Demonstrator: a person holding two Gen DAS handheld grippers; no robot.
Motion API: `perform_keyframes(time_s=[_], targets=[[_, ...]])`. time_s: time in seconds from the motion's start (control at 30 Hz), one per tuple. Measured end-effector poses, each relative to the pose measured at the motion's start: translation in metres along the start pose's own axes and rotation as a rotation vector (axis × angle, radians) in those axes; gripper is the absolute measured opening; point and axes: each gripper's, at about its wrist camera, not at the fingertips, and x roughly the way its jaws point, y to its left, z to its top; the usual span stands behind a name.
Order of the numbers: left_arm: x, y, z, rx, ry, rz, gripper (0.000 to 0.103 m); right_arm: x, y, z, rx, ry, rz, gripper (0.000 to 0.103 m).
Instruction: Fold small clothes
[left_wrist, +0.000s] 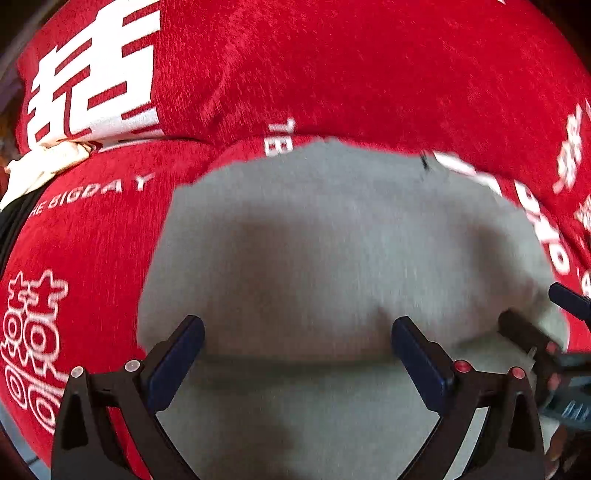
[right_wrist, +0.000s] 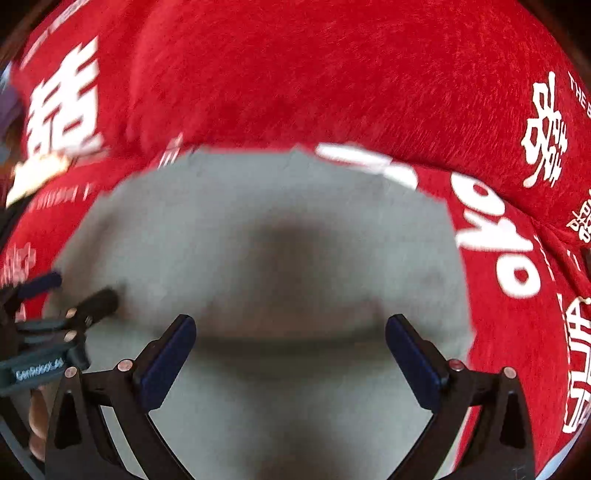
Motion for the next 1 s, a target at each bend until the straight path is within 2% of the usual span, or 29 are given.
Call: perform_keyframes(time_s=[0.07, 0.1, 0.13, 0.2, 0.37, 0.5, 0.53, 0.63, 0.7, 0.8, 0.87, 0.93, 1.0], targets=[[-0.002, -0.002, -0.017, 0.02, -0.002, 0.014, 0.102, 0.009, 0.009, -0.027, -0.029, 0.054, -0.015, 0.102], [-0.004, -0.002, -0.023, 0.021, 0.005, 0.014, 0.102, 0.011, 0.012, -0.033, -0.022, 0.053, -0.016, 0.102], [-0.006, -0.001, -0.034, 0.017, 0.024, 0.011, 0.102, 0.002, 0.008, -0.045, 0.009, 0.008, -0.006, 0.102], [-0.015, 0.003, -0.054, 0.009, 0.022, -0.01, 0.102, -0.007, 0.006, -0.065, 0.023, 0.018, 0.009, 0.102], [-0.048, 0.013, -0.12, 0.048, -0.037, -0.007, 0.102, -0.042, 0.008, -0.125, -0.058, -0.017, 0.026, 0.102], [-0.068, 0.031, -0.165, 0.056, -0.029, -0.035, 0.103, -0.068, 0.003, -0.185, -0.153, -0.036, 0.031, 0.102], [-0.069, 0.037, -0.176, 0.064, 0.017, -0.027, 0.103, -0.073, 0.0, -0.196, -0.164, -0.04, 0.027, 0.102], [-0.083, 0.051, -0.197, 0.058, 0.031, 0.012, 0.103, -0.084, -0.01, -0.227, -0.209, -0.004, -0.029, 0.103], [-0.084, 0.065, -0.206, -0.016, 0.068, 0.023, 0.103, -0.092, -0.017, -0.239, -0.169, -0.012, -0.057, 0.103], [-0.073, 0.078, -0.219, -0.105, 0.131, 0.014, 0.103, -0.096, -0.042, -0.249, 0.002, 0.001, -0.065, 0.103], [-0.073, 0.081, -0.223, -0.144, 0.131, -0.001, 0.103, -0.093, -0.055, -0.255, 0.099, 0.011, -0.038, 0.103], [-0.072, 0.077, -0.222, -0.137, 0.121, 0.003, 0.103, -0.079, -0.055, -0.257, 0.106, 0.075, -0.034, 0.103], [-0.071, 0.076, -0.222, -0.128, 0.119, 0.012, 0.103, -0.08, -0.053, -0.256, 0.084, 0.071, -0.053, 0.103]])
